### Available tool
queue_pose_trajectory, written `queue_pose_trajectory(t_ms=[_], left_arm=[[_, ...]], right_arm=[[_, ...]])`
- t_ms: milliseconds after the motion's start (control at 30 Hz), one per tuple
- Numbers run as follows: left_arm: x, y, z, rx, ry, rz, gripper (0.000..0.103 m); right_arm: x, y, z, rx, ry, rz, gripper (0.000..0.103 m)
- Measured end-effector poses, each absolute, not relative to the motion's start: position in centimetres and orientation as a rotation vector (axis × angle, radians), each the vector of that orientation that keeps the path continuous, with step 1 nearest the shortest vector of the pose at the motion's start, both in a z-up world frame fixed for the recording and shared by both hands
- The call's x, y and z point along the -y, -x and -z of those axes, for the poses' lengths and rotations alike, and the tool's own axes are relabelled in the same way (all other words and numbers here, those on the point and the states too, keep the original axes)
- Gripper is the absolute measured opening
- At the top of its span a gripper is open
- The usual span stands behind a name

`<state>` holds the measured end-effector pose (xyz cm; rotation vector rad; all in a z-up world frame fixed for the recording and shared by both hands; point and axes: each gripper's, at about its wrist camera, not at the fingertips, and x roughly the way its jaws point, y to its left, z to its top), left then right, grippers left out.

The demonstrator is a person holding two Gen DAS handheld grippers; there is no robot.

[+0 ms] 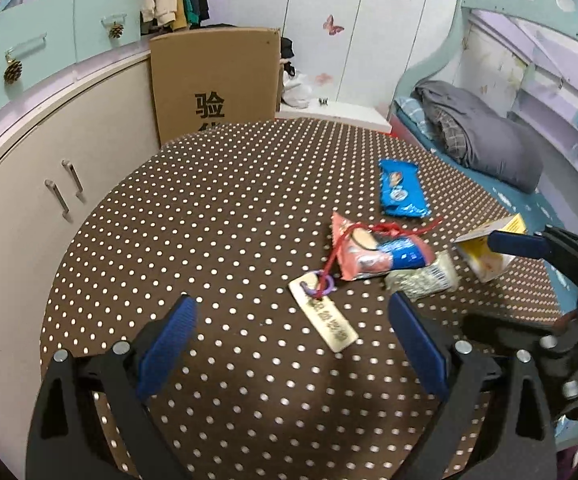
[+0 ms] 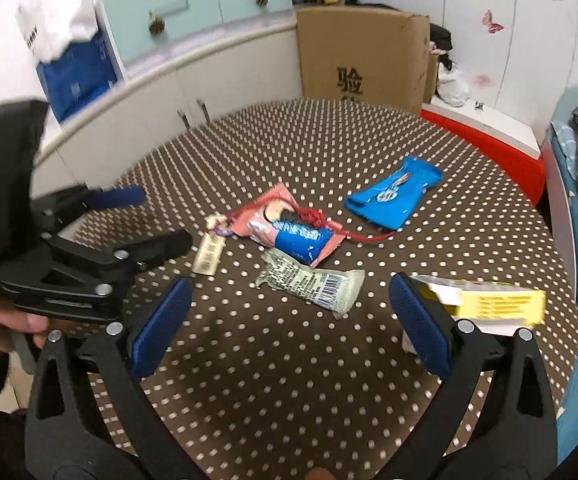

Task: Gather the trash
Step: 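Move both open tools back over the table, then grasp the white tag with the left tool while the right tool grasps the small packet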

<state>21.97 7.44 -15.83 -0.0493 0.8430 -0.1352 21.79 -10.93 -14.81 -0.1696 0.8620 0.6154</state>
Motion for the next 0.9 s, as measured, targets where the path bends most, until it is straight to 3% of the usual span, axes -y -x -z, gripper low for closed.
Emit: queue_pose_trajectory(t_ms=[267, 333, 433, 533, 567, 600, 667, 700, 900], left_arm=[[-7.1, -24.8, 18.1, -0.907, -0.032, 0.16, 0.094], [-6.9, -25.3, 18.2, -0.92, -0.035, 0.18, 0.087], [-6.3, -25.8, 18.0, -0.91, -0.078, 0.216, 0.069], [-5.7, -26.0, 17.7, -0.897, -0.108, 0.251, 0.043], [-5.6, -26.0, 17.7, -0.894, -0.113, 0.262, 0.029], [-5.6, -25.9, 17.6, -0.893, -0.11, 0.279, 0.024], [-5.6, -25.6, 17.6, -0.894, -0.096, 0.297, 0.024], [-5.6, -25.4, 17.6, -0.896, -0.087, 0.303, 0.024], [-7.0, -22.9, 17.9, -0.906, -0.045, 0.31, 0.022]], right_arm=[[9.4, -23.1, 17.3, -0.894, 0.273, -0.568, 0.096], [9.5, -23.5, 17.7, -0.895, 0.27, -0.57, 0.096], [9.5, -24.0, 18.0, -0.902, 0.267, -0.584, 0.095], [9.4, -24.2, 17.9, -0.897, 0.274, -0.61, 0.089], [9.5, -24.3, 17.8, -0.896, 0.272, -0.623, 0.084], [9.4, -24.3, 17.7, -0.895, 0.27, -0.631, 0.081], [9.4, -24.4, 17.5, -0.895, 0.272, -0.649, 0.067], [9.4, -24.2, 17.4, -0.896, 0.278, -0.659, 0.064], [9.0, -23.0, 17.5, -0.895, 0.315, -0.698, 0.063]])
